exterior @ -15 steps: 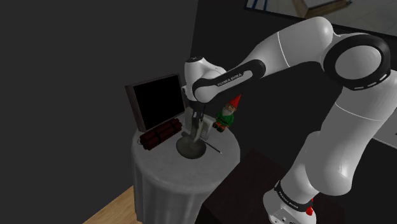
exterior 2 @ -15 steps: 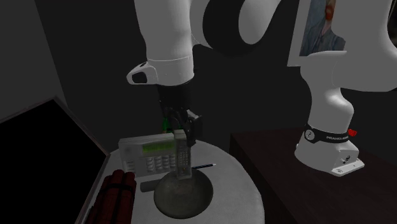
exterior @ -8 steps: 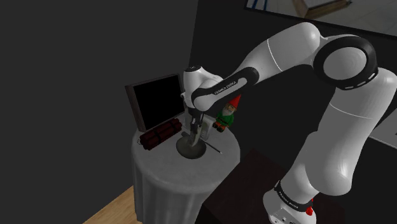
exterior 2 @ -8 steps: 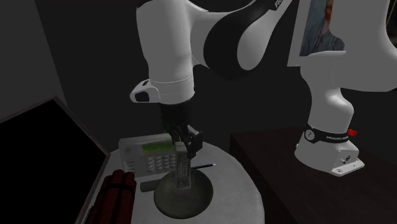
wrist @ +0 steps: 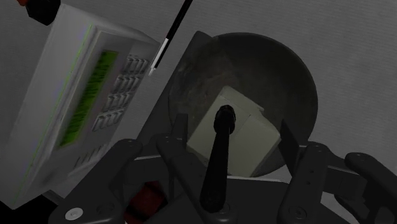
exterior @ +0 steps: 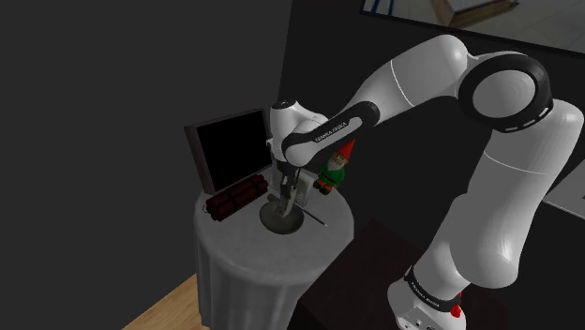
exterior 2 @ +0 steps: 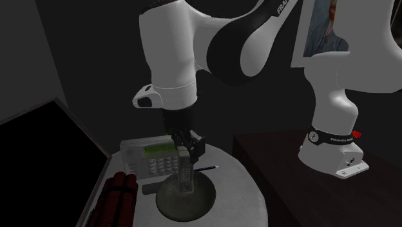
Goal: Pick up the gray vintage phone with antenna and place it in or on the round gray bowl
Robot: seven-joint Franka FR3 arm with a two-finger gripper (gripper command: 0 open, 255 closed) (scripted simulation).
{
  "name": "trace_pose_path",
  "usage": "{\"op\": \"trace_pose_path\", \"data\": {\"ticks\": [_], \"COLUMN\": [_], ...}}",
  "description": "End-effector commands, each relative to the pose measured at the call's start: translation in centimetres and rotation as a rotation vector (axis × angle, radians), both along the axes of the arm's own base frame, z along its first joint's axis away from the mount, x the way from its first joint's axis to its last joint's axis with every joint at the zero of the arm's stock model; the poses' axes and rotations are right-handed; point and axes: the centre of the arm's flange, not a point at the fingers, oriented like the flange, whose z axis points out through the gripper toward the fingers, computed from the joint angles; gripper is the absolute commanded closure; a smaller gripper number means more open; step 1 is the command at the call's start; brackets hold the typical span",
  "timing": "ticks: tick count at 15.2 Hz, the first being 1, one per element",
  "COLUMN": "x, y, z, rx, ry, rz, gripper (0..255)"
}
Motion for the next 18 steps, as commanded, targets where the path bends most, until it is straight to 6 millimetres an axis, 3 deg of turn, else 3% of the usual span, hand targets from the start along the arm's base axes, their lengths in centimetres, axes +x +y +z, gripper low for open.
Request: {"op": "trace_pose_path", "data": {"ticks": [1,6,10,18], "x": [0.0,0.0,0.5,0.5], "y": [0.0,0.0,1.1,1.1], "z": [0.0,0.0,4.9,4.9], "rx": [0.0,0.0,0.0,0.0], "ry": [0.0,0.0,0.0,0.0], "rz": [0.0,0.0,0.0,0.0], "gripper": [0,0,0,0]}}
